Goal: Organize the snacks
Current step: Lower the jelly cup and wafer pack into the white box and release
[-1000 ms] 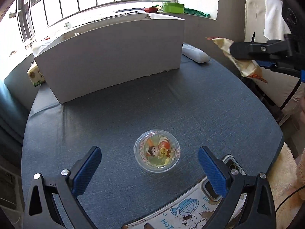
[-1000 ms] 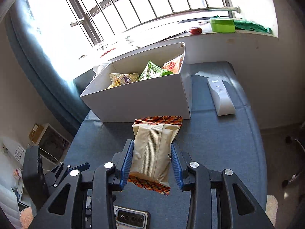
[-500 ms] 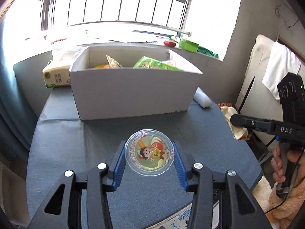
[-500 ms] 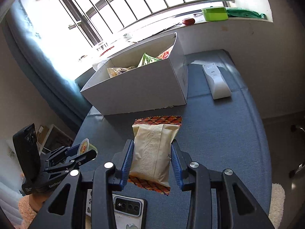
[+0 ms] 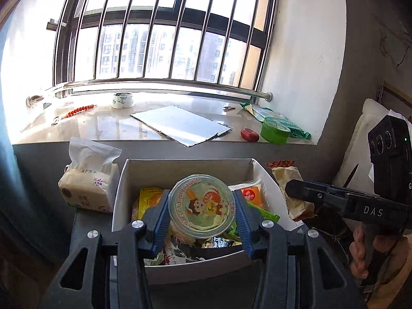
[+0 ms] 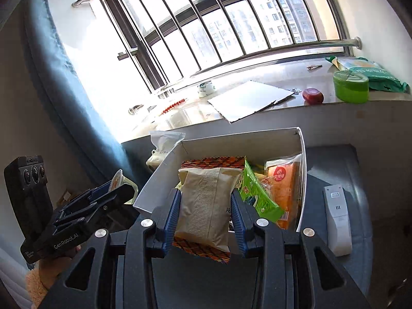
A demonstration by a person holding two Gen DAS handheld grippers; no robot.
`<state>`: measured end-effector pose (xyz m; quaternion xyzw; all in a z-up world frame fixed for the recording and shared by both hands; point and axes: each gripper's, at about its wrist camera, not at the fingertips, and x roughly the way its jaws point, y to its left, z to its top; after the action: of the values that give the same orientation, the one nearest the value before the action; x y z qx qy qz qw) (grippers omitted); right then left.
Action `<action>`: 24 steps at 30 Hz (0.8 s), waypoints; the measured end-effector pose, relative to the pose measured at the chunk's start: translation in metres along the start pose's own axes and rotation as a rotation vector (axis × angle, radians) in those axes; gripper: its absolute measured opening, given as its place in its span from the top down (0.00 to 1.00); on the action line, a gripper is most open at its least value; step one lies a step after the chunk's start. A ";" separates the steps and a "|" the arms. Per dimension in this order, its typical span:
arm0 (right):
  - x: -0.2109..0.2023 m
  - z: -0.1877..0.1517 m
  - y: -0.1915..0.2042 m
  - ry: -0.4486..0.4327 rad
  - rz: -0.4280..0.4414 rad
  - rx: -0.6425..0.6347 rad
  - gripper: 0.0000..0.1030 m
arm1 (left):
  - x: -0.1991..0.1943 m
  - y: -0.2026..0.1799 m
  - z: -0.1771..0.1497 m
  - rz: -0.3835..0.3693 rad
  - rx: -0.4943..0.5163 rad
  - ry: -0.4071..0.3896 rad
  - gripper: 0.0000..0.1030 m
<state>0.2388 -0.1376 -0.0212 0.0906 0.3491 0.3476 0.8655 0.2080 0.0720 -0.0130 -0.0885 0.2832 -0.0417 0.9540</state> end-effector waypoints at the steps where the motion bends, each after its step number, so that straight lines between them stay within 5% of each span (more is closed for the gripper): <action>1: 0.006 0.008 -0.001 0.005 -0.010 -0.003 0.59 | 0.009 0.003 0.005 0.005 -0.008 0.015 0.50; 2: 0.012 0.015 -0.001 0.003 -0.016 -0.002 0.59 | 0.017 0.005 0.008 0.020 -0.019 0.024 0.50; 4: 0.021 0.027 -0.003 -0.003 -0.025 -0.012 0.56 | 0.028 0.008 0.012 0.044 -0.032 0.033 0.30; 5: 0.027 0.032 -0.003 0.008 -0.022 -0.026 0.41 | 0.030 0.010 0.013 0.078 -0.038 0.033 0.00; 6: 0.032 0.035 -0.003 0.023 -0.029 -0.034 0.06 | 0.030 0.012 0.013 0.101 -0.045 0.026 0.00; 7: 0.032 0.036 -0.004 0.013 -0.045 -0.031 0.00 | 0.027 0.013 0.012 0.096 -0.042 0.021 0.00; 13: 0.013 0.027 0.002 -0.050 -0.083 -0.091 0.00 | -0.004 0.010 0.008 0.134 0.002 -0.054 0.00; 19: -0.018 0.013 0.026 -0.139 -0.208 -0.225 0.00 | -0.054 -0.012 0.000 0.174 0.042 -0.154 0.00; 24: -0.053 0.005 0.044 -0.212 -0.225 -0.259 0.00 | -0.089 -0.033 -0.009 0.133 0.042 -0.181 0.00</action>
<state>0.1911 -0.1399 0.0293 -0.0250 0.2162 0.2791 0.9353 0.1283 0.0497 0.0336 -0.0531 0.2005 0.0238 0.9780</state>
